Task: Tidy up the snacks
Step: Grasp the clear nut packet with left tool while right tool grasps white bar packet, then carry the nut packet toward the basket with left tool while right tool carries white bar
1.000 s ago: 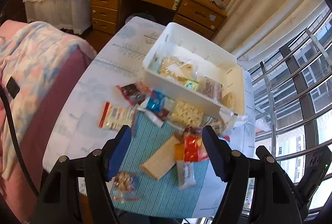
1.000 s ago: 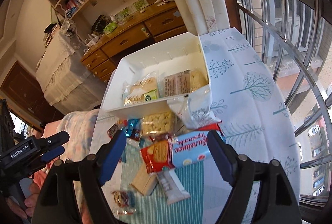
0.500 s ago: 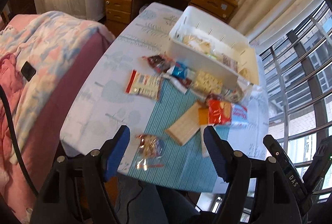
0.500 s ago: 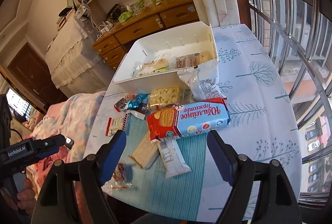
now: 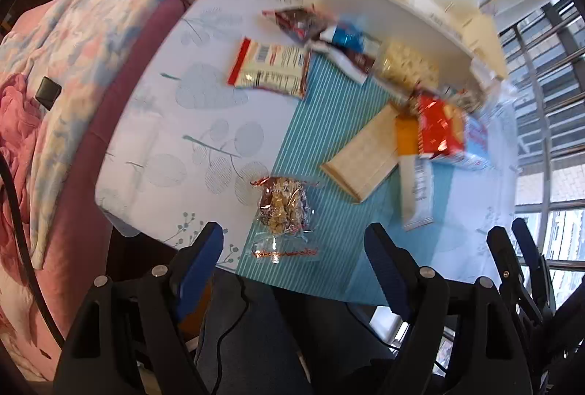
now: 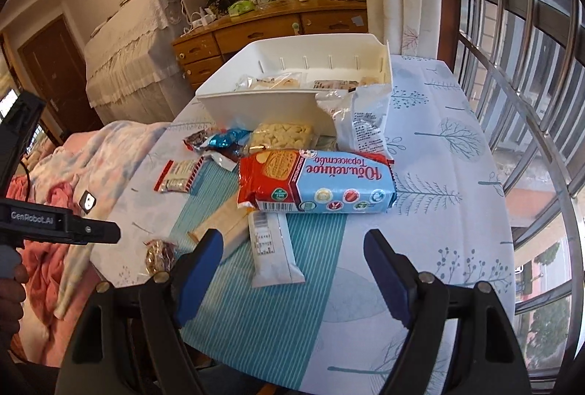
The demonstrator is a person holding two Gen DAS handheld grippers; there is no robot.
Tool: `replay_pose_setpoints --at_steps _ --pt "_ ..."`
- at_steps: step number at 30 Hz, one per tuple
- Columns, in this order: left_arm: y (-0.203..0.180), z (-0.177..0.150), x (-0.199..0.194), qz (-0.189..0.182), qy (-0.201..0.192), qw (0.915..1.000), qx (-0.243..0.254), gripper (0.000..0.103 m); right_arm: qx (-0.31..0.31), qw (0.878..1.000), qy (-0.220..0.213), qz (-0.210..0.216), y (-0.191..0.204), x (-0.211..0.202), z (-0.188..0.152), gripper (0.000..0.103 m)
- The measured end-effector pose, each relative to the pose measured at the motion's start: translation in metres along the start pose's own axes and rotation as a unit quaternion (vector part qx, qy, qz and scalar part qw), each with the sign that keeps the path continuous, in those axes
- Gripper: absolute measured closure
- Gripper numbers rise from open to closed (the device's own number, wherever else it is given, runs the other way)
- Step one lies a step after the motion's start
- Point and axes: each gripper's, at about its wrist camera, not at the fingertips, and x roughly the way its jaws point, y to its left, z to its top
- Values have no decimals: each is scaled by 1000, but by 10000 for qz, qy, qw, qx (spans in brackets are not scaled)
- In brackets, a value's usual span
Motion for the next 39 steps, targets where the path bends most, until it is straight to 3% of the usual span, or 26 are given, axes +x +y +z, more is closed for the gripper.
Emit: replay_pose_setpoints --at_steps 13,19,25,28,33,39 --pt "11 5 92 232 698 9972 -149 24 -547 9976 366 225 15 83 -19 39" --pt "13 6 107 159 781 9966 -186 24 -765 9953 515 295 25 103 -17 43" --pt "6 11 112 315 782 9964 52 24 -771 9946 663 196 32 114 -16 55" --pt "-6 17 114 442 840 9953 192 28 -764 9946 695 105 34 115 -12 60" --pt "-12 24 112 565 904 9935 392 45 -671 9941 846 7 37 118 -8 61" --pt "-9 41 117 286 1286 9903 433 47 -407 9911 1261 -158 40 123 0 62"
